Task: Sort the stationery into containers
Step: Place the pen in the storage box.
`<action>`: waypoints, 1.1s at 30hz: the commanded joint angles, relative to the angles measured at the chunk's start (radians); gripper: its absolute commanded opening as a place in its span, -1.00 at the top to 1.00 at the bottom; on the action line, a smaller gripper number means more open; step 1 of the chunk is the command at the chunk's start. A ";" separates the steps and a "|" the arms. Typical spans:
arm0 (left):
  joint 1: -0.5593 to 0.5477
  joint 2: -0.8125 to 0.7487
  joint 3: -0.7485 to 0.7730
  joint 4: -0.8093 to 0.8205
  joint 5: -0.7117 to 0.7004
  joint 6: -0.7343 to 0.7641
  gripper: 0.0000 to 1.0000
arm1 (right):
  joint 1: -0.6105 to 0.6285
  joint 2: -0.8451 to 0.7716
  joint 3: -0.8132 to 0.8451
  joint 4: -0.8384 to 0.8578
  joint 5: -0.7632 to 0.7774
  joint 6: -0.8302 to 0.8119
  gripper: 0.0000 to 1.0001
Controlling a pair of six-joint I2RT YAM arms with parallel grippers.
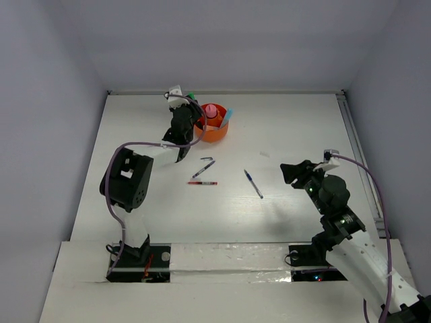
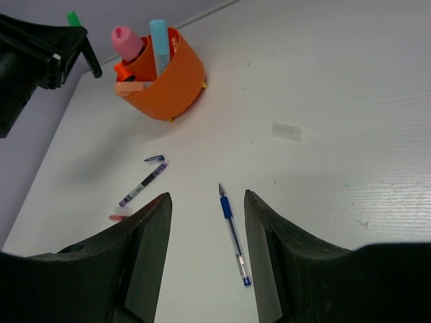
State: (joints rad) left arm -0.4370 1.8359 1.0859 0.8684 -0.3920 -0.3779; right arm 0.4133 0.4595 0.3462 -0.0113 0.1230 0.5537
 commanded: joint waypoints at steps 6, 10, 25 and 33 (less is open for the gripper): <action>0.003 0.025 -0.026 0.144 -0.001 -0.026 1.00 | -0.001 -0.010 -0.015 0.088 -0.036 -0.020 -0.06; 0.003 0.066 -0.012 0.156 0.005 -0.027 1.00 | -0.001 -0.008 -0.018 0.096 -0.049 -0.021 -0.06; -0.006 0.097 -0.015 0.176 -0.027 -0.018 0.86 | -0.001 0.016 -0.023 0.135 -0.100 -0.029 -0.06; -0.016 0.069 -0.049 0.185 -0.057 -0.030 0.52 | -0.001 0.015 -0.023 0.131 -0.095 -0.029 -0.06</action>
State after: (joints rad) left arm -0.4450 1.9514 1.0523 0.9848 -0.4240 -0.4019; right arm 0.4133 0.4793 0.3237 0.0635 0.0364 0.5423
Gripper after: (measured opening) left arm 0.269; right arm 0.530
